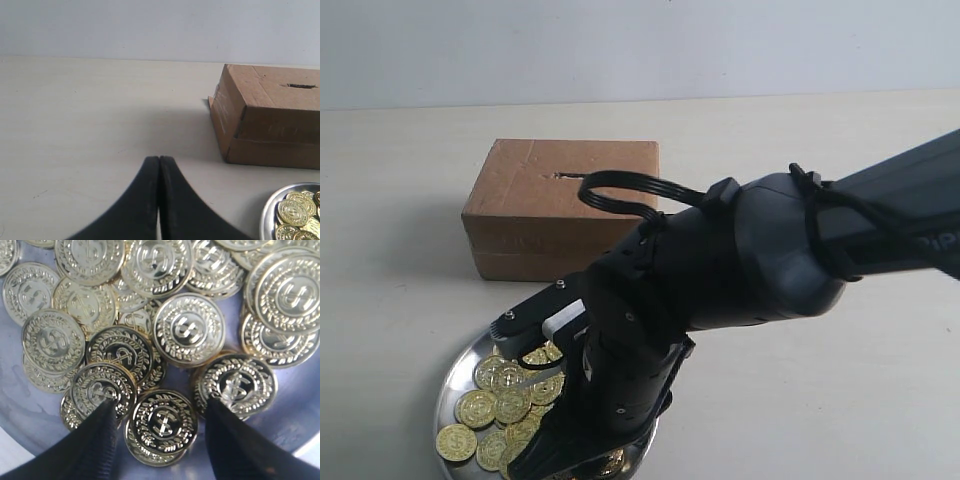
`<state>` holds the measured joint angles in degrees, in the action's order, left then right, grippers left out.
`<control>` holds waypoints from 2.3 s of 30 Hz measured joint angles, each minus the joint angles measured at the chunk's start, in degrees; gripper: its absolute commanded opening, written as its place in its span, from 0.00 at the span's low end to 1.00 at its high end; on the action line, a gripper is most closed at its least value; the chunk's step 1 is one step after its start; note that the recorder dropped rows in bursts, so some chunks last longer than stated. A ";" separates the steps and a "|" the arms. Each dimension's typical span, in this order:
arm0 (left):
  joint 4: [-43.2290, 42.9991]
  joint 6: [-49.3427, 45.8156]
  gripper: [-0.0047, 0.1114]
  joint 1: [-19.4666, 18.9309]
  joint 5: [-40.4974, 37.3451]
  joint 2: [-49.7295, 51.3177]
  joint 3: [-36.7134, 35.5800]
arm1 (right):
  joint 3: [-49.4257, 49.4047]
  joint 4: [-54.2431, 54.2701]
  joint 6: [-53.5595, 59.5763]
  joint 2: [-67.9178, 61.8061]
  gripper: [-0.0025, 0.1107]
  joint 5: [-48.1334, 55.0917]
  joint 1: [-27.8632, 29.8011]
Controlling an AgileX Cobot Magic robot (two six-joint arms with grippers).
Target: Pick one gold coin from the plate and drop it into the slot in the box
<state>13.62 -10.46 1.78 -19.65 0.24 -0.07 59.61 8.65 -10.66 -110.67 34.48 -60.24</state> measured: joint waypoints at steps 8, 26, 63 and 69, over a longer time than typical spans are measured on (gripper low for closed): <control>0.00 0.00 0.04 0.00 0.00 0.00 0.00 | 0.00 0.22 0.00 0.00 0.46 0.21 0.00; 0.00 0.00 0.04 0.00 0.00 0.00 0.00 | 0.00 0.22 0.99 -0.13 0.40 1.64 0.00; 0.00 0.00 0.04 0.00 0.00 0.00 0.00 | 0.00 0.67 1.10 -0.13 0.45 0.07 0.00; 0.00 0.00 0.04 0.00 0.00 0.00 0.00 | 0.00 0.82 2.72 -0.13 0.45 -0.04 -0.58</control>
<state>13.62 -10.46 1.78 -19.65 0.24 -0.07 59.61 9.47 -7.94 -110.80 34.44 -60.82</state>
